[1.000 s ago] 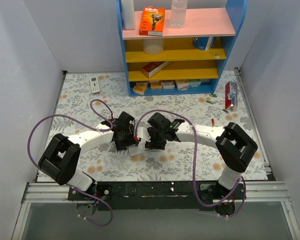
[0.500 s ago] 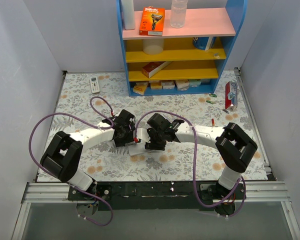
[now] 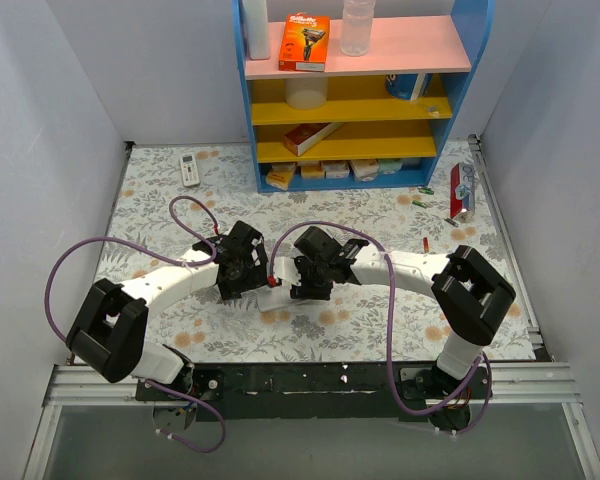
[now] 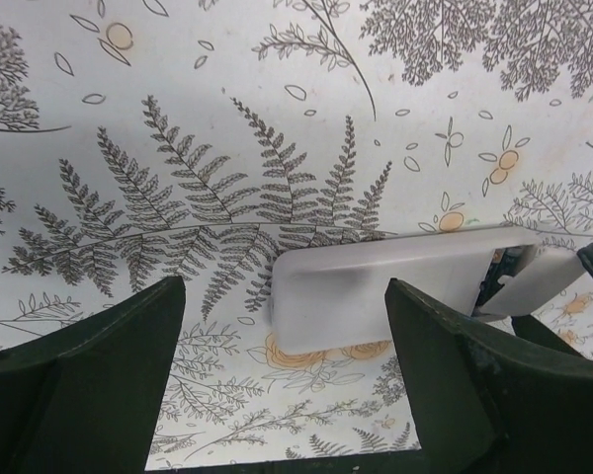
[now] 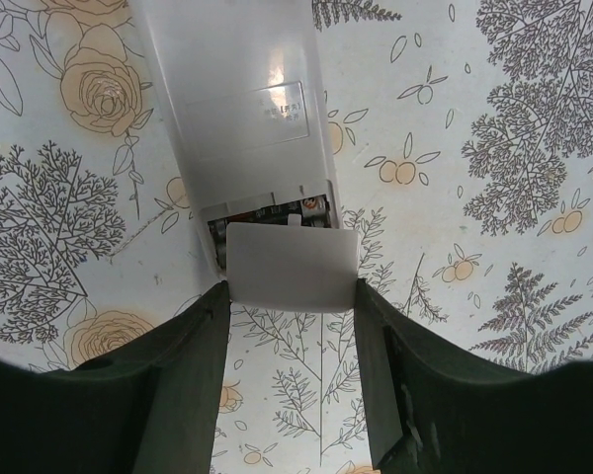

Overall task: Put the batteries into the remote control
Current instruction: Load the battery cover into the remote control.

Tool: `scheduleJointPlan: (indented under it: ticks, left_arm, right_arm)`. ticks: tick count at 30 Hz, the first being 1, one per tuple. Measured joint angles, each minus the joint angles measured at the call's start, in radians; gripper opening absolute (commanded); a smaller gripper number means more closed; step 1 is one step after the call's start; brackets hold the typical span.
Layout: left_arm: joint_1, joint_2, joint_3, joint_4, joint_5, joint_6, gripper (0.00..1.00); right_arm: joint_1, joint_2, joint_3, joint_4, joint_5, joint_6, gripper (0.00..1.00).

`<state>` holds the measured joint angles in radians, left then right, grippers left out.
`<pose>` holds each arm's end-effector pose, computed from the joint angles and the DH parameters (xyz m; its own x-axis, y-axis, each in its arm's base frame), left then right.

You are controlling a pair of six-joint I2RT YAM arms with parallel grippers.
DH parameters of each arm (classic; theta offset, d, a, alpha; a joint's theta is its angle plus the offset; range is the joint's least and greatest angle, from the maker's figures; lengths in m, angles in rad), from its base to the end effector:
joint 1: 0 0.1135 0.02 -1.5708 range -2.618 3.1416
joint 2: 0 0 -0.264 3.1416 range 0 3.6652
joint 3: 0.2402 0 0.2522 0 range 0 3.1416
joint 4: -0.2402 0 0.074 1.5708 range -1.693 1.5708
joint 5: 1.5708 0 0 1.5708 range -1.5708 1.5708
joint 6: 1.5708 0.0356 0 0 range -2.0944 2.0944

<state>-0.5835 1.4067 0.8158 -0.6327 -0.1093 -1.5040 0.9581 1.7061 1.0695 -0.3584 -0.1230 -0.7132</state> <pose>0.2116 -0.1350 0.1844 -0.5679 -0.8135 -0.1251 -0.7485 0.5737 -0.3327 0.1964 0.2870 0.1860 0.1915 -0.8566 -0.4791 -0.9587 -0.0586 -0.2784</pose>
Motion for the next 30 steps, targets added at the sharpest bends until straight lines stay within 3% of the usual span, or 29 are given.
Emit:
scheduleJointPlan:
  ticks: [14, 20, 30]
  left_arm:
    - [0.0, 0.051, -0.023, 0.027, 0.118, 0.016, 0.66]
    - [0.003, 0.067, -0.026, 0.058, 0.15, 0.021, 0.55]
    - [0.007, 0.073, -0.035, 0.096, 0.181, 0.022, 0.47]
  right_arm:
    - [0.007, 0.0, 0.0, -0.006, -0.04, -0.005, 0.33]
    - [0.019, 0.002, 0.0, -0.01, -0.051, -0.005, 0.33]
    - [0.024, 0.004, 0.0, -0.015, -0.06, 0.0, 0.34]
